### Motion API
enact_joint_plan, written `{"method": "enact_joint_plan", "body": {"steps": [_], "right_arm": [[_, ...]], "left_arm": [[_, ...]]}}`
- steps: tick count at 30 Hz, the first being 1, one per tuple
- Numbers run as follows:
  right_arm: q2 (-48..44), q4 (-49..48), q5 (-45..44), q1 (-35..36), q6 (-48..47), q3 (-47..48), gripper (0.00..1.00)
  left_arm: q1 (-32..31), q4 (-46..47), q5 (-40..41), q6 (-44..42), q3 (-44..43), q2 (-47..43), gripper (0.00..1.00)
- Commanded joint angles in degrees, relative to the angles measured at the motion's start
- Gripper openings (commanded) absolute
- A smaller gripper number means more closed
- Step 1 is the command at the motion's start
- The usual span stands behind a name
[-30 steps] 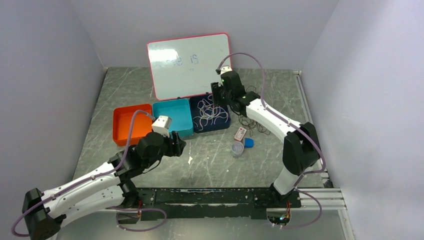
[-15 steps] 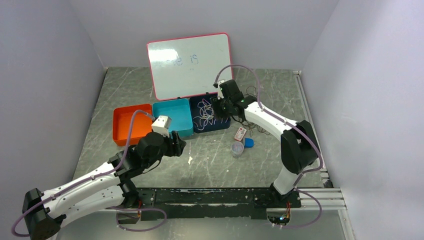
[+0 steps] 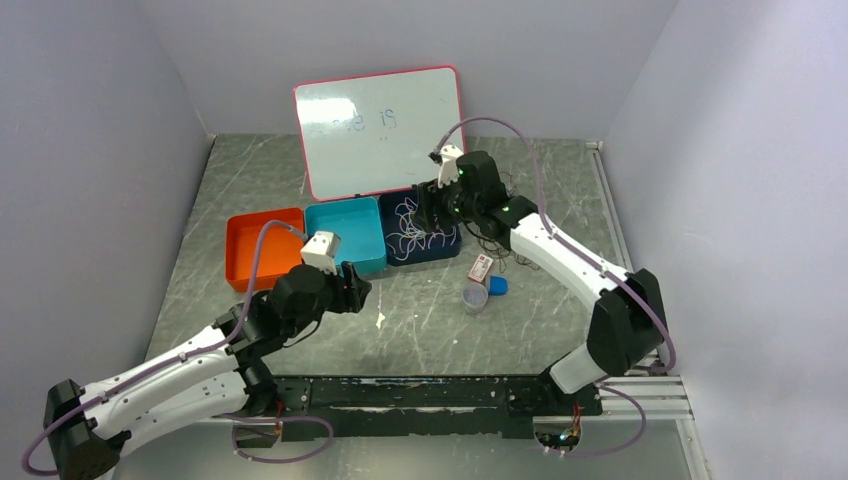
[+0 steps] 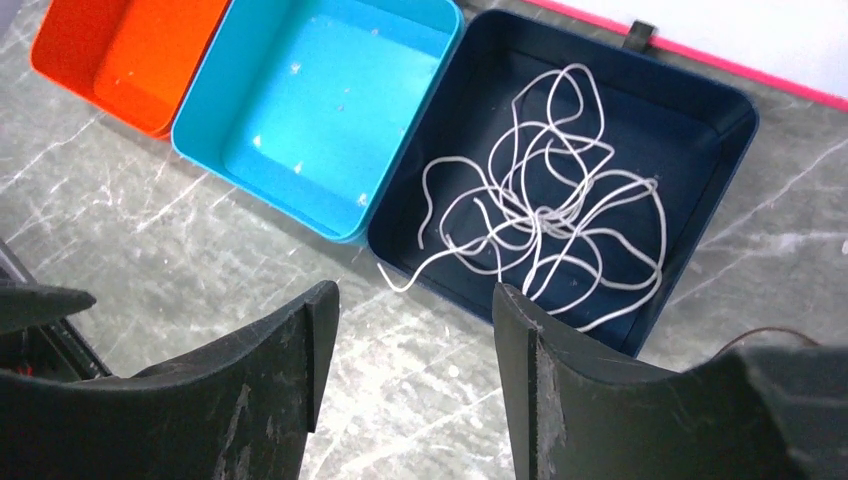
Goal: Untangle the cables
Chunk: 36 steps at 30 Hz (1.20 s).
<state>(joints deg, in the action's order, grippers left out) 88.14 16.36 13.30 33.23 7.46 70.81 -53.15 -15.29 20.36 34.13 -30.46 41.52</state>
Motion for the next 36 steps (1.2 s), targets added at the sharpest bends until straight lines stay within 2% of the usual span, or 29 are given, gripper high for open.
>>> {"method": "enact_joint_plan", "body": {"steps": [1, 10, 17, 22, 36], "right_arm": [[-3.2, -1.4, 0.1, 1.2, 3.1, -4.7, 0.6], [-0.6, -3.3, -7.3, 7.6, 13.4, -8.5, 0.47], [2.9, -7.2, -13.5, 8.3, 18.2, -9.3, 0.46], [6.3, -9.0, -14.6, 8.4, 18.7, -8.2, 0.46], [13.5, -7.2, -17.2, 8.4, 18.0, -2.5, 0.46]], "left_arm": [[-0.4, -0.4, 1.0, 0.5, 0.0, -0.6, 0.64], [-0.4, 0.6, 0.5, 0.7, -0.2, 0.2, 0.63], [-0.4, -0.8, 0.8, 0.7, -0.3, -1.1, 0.63], [-0.4, -1.7, 1.3, 1.1, 0.2, -2.4, 0.64], [-0.4, -2.2, 2.0, 1.3, 0.8, -3.5, 0.64]]}}
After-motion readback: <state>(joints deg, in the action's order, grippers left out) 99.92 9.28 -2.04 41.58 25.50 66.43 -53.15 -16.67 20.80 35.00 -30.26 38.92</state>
